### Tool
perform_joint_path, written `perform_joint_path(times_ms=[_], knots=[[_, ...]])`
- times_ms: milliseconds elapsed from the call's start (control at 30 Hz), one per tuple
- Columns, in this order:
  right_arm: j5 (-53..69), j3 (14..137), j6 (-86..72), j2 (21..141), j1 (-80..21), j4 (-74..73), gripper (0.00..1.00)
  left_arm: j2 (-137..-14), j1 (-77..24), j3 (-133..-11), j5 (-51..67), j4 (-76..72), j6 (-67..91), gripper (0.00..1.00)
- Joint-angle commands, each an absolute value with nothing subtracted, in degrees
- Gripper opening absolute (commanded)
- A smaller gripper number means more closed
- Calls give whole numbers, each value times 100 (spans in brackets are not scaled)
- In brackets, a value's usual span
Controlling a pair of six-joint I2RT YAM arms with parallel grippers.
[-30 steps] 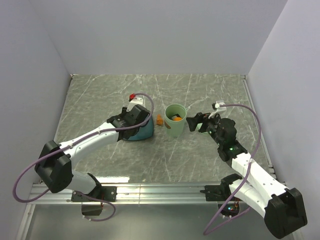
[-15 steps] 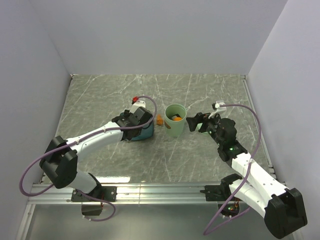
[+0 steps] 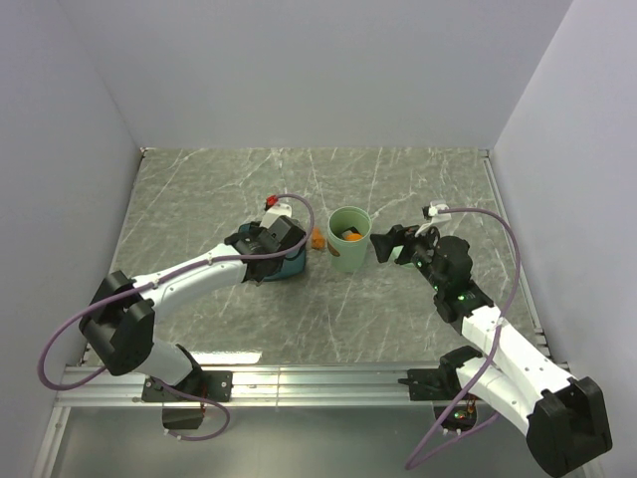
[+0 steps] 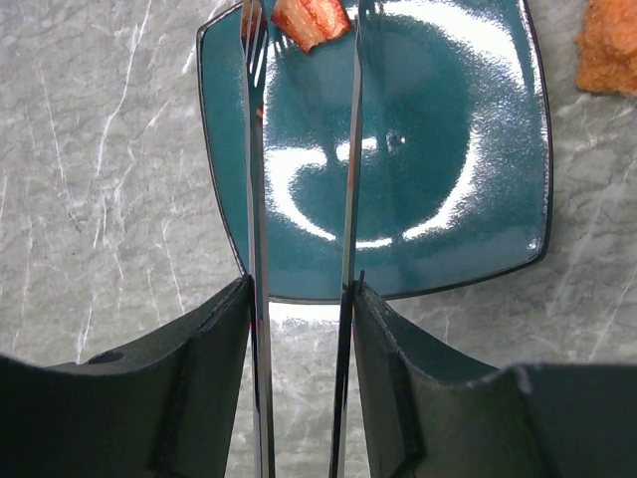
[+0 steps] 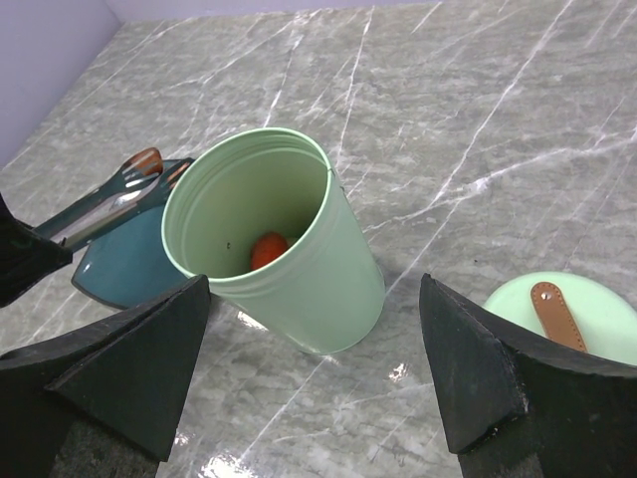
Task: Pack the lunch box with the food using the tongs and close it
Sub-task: Pick up the food using the clamp
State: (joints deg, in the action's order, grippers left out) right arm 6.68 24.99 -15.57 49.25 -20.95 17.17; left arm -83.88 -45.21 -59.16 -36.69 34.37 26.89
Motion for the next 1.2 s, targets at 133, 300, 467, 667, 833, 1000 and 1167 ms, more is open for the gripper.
perform_joint_path(times_ms=[133,300,467,667,833,1000,1167], knots=[[721,2426,-1573,4720,-2048,1854,92,-8569,-4553,-6099,-3630,3480,2760,48],[738,2417,-1564,4720,-2048,1863,92,-8596,-4553,-6117,-3630,3454,2733,41],[747,2434,-1556,4755,-2048,1872,92,-8455,-4553,-6126,-3665,3437,2698,35],[738,2443,-1564,4790,-2048,1863,92,-8192,-4579,-6117,-3770,3428,2698,31],[729,2461,-1564,4790,-2048,1846,92,-7981,-4597,-6205,-3823,3480,2681,30],[712,2470,-1564,4781,-2048,1837,92,-7866,-4649,-6214,-3876,3516,2681,30],[703,2470,-1564,4799,-2039,1837,92,-7901,-4667,-6205,-3893,3559,2716,28]])
